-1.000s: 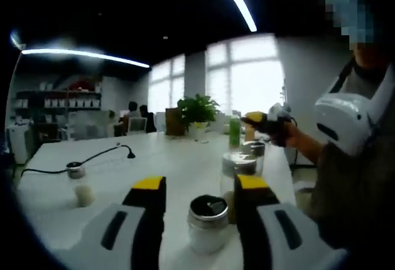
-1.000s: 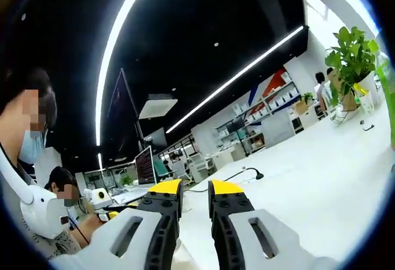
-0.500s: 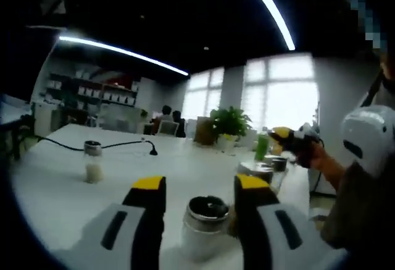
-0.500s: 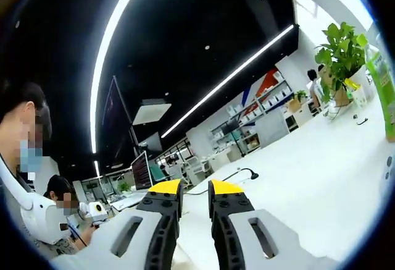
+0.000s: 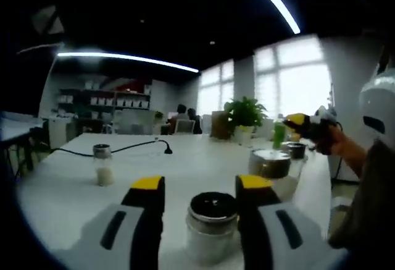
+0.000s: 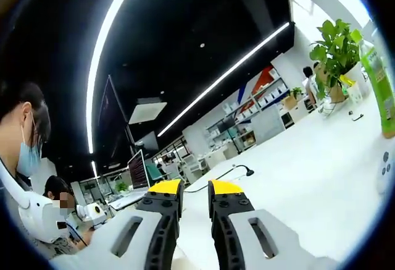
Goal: Rotate the seasoning bottle until the label or dispensing opening points toward the visible target arrow and the bottle remains upright within the marked orientation range
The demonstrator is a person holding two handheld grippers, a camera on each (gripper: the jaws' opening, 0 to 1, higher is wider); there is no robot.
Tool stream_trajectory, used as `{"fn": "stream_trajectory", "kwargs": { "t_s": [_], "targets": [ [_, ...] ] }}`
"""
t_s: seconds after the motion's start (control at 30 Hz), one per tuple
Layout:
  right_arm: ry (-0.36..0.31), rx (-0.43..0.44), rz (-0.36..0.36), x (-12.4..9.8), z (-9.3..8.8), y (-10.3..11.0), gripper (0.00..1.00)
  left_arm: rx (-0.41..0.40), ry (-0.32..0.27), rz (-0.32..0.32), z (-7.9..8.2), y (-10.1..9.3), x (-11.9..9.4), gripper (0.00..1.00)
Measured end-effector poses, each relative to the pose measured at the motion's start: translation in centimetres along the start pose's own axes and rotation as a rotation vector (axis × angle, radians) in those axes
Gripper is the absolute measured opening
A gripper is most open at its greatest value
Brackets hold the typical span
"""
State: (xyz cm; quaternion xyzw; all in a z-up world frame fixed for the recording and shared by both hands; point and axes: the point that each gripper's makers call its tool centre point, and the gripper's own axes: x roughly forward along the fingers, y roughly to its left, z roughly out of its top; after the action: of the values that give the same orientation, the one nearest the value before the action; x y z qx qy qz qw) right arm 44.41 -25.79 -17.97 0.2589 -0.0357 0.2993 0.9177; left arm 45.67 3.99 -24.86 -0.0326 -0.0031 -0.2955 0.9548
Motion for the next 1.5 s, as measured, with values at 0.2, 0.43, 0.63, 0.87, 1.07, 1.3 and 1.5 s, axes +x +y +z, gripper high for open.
{"fn": "stream_trajectory", "kwargs": {
  "t_s": [0.2, 0.43, 0.63, 0.87, 1.07, 1.3, 1.5],
  "targets": [
    [-0.009, 0.005, -0.02, -0.6, 0.2, -0.7, 0.15, 0.014, -0.015, 0.013, 0.2, -0.2, -0.1, 0.47],
    [-0.004, 0.009, -0.036, -1.2, -0.7, -2.8, 0.15, 0.018, -0.032, 0.016, -0.7, 0.1, 0.6, 0.47],
    [-0.002, 0.036, -0.058, -1.3, -1.6, -4.7, 0.15, 0.043, -0.022, -0.022, -1.8, -1.4, 1.4, 0.47],
    [0.004, 0.04, -0.049, -1.0, -1.9, -4.5, 0.15, 0.046, -0.001, -0.038, -2.7, -1.7, 1.6, 0.34],
    [-0.027, 0.033, -0.073, -1.7, -1.4, -4.8, 0.14, 0.054, -0.005, -0.047, -2.7, -1.8, 1.5, 0.34],
    [-0.02, 0.033, -0.073, -1.8, -1.5, -4.5, 0.13, 0.075, -0.024, -0.121, -2.5, -2.0, 1.3, 0.34],
    [-0.044, 0.024, -0.077, -1.9, -1.2, -4.2, 0.09, 0.069, -0.021, -0.199, -2.4, -1.8, 1.2, 0.34]
  ]
}}
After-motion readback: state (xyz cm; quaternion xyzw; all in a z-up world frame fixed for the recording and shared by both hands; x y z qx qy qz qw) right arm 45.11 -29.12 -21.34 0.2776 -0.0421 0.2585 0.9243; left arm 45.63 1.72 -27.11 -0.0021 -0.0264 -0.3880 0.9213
